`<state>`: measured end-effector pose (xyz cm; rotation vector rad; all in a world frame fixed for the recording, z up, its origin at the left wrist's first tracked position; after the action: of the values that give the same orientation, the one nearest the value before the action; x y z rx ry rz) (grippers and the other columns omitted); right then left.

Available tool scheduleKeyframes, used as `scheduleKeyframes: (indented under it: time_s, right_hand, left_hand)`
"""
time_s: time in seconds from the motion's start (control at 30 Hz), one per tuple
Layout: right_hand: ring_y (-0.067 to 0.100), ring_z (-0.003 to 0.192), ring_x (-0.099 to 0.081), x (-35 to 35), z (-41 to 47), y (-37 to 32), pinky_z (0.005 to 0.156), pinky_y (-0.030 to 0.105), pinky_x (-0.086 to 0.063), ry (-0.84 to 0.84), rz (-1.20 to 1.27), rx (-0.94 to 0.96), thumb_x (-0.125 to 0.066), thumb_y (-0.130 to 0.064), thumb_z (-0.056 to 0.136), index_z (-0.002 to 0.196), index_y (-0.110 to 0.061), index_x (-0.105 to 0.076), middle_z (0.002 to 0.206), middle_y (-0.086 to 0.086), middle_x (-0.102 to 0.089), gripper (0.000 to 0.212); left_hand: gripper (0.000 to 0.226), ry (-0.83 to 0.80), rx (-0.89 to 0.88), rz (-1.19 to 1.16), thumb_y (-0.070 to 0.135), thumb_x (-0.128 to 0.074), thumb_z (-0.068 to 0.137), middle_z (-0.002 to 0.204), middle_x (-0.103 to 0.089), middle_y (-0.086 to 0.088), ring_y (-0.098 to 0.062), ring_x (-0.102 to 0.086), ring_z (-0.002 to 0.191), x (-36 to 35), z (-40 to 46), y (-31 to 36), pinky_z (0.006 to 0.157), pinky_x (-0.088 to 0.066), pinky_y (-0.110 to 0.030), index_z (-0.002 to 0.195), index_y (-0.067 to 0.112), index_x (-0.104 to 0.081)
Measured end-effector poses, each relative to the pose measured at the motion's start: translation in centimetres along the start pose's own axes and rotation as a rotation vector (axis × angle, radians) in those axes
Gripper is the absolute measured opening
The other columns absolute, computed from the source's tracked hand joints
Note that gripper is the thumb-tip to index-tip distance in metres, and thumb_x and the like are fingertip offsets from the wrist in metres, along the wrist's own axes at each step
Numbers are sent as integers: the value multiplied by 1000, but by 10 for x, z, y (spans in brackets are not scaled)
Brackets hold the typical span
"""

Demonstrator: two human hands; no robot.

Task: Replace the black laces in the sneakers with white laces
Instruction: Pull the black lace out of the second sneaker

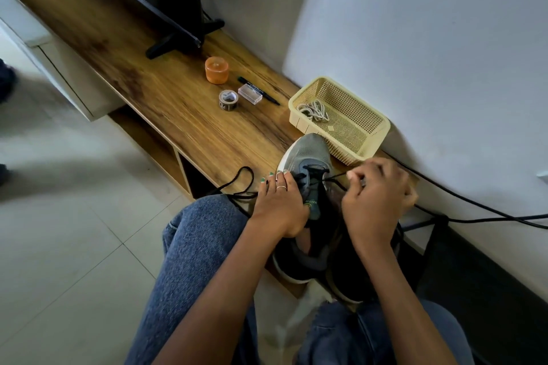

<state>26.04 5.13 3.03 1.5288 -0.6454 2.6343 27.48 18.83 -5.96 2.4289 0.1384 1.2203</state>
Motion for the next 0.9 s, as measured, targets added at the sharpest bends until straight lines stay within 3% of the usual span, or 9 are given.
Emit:
scheduleKeyframes:
  time_s: [0.1, 0.2, 0.37, 0.5, 0.57, 0.67, 0.77, 0.9]
  right_hand:
    - [32, 109, -48, 10, -2, 13, 91, 46, -29, 62, 39, -134, -64, -12, 83, 85, -12, -66, 107, 8, -59, 3]
    - [33, 116, -43, -2, -5, 11, 94, 46, -28, -93, 46, -153, -59, -15, 87, 93, -12, -65, 114, 9, -56, 9]
    - [26, 134, -19, -29, -16, -20, 103, 48, -17, -406, -61, 138, -59, -29, 85, 121, -24, -55, 138, 0, -40, 37]
    - [36, 136, -15, -54, -24, -32, 103, 55, -12, -492, -190, 274, -60, -17, 87, 108, -16, -65, 141, 10, -41, 21]
    - [36, 130, -25, -56, -23, -34, 99, 53, -16, -433, -183, 305, -65, -13, 84, 93, -12, -69, 128, 12, -54, 10]
    - [28, 117, -34, -46, -16, -33, 93, 43, -17, -288, -142, 306, -70, -18, 78, 78, -18, -69, 109, 1, -63, 1]
    - [25, 115, -40, -32, -13, -27, 92, 42, -20, -216, -84, 244, -64, -21, 81, 80, -22, -68, 110, -6, -62, 4]
    - [23, 110, -44, 1, -4, -9, 90, 38, -24, -58, 127, -16, -67, -16, 84, 84, -17, -66, 106, -4, -63, 1]
  left_hand:
    - [74, -3, 1, 7, 38, -28, 103, 159, 10, -19, -31, 9, 148, -1, 0, 0, 120, 2, -43, 150, -2, 12]
    - [74, 20, -8, 11, 38, -30, 103, 160, 8, -19, -32, 7, 148, 0, 0, 0, 120, 1, -43, 150, -1, 11]
    - [76, 40, -22, -18, 38, -36, 101, 160, 5, -17, -33, 5, 148, 2, 2, 1, 120, 0, -43, 152, 4, 10]
    - [78, 53, -26, -40, 37, -39, 100, 161, 5, -15, -32, 4, 148, 5, 1, 2, 119, 0, -44, 152, 8, 12]
    - [78, 55, -23, -35, 35, -39, 100, 161, 3, -16, -32, 2, 148, 4, 1, 1, 120, -1, -44, 152, 8, 12]
    - [76, 36, -20, -42, 34, -36, 101, 161, 6, -16, -31, 3, 148, 3, 1, 1, 120, -2, -44, 152, 8, 13]
    - [76, 36, -31, -46, 37, -35, 101, 161, 6, -16, -31, 4, 148, 3, 1, 4, 120, -1, -43, 152, 7, 13]
    - [76, 50, -27, -35, 39, -35, 101, 161, 5, -16, -31, 4, 148, 4, 0, 1, 120, -1, -44, 152, 8, 13]
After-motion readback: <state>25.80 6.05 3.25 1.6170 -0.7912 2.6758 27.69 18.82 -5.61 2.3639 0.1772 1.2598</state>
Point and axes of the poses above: each hand's wrist, its own z-axis towards the middle knuckle, its own x-axis out of the back of the hand, y = z × x, the point moved 8 cm from there along z, towards the middle knuckle
